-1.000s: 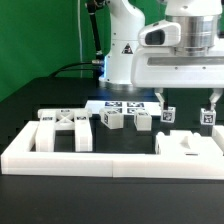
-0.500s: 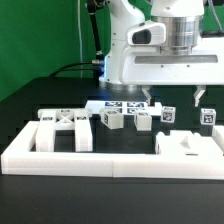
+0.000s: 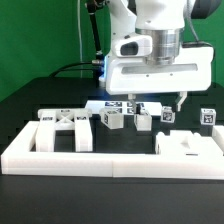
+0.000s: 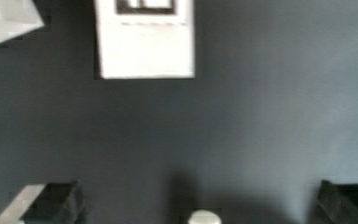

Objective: Assemble chair

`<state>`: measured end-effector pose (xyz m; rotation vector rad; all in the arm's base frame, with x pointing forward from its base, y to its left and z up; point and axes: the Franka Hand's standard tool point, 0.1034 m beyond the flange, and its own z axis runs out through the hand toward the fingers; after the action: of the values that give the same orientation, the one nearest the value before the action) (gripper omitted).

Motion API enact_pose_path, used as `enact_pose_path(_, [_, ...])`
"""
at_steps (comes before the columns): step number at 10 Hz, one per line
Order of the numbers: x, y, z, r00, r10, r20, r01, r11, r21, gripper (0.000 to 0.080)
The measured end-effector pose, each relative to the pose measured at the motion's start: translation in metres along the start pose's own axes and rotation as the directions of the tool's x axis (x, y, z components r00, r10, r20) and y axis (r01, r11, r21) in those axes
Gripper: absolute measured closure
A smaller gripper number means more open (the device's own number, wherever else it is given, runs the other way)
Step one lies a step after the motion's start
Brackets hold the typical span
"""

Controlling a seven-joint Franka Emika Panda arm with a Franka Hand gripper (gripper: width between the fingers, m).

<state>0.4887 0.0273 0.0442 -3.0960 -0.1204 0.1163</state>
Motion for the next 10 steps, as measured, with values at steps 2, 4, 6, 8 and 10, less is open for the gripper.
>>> enact_pose_path(2, [-0.002, -0.003, -0.001, 0.999, -0.003, 0.052, 0.003, 1.0, 0.008, 0.0151])
enact_pose_path(4, [-0.012, 0.003, -0.003, 0.978, -0.002, 0.209, -0.001, 1.0, 0.012, 0.0151])
enact_pose_path(6, [-0.019, 0.012, 0.002, 0.944, 0.012, 0.33, -0.014, 1.0, 0.003, 0.0151])
enact_pose_path(8, [-0.021, 0.01, 0.003, 0.898, 0.007, 0.44, -0.014, 1.0, 0.014, 0.0151])
enact_pose_path(10, [-0.024, 0.008, 0.005, 0.827, 0.001, 0.563, -0.018, 1.0, 0.024, 0.0151])
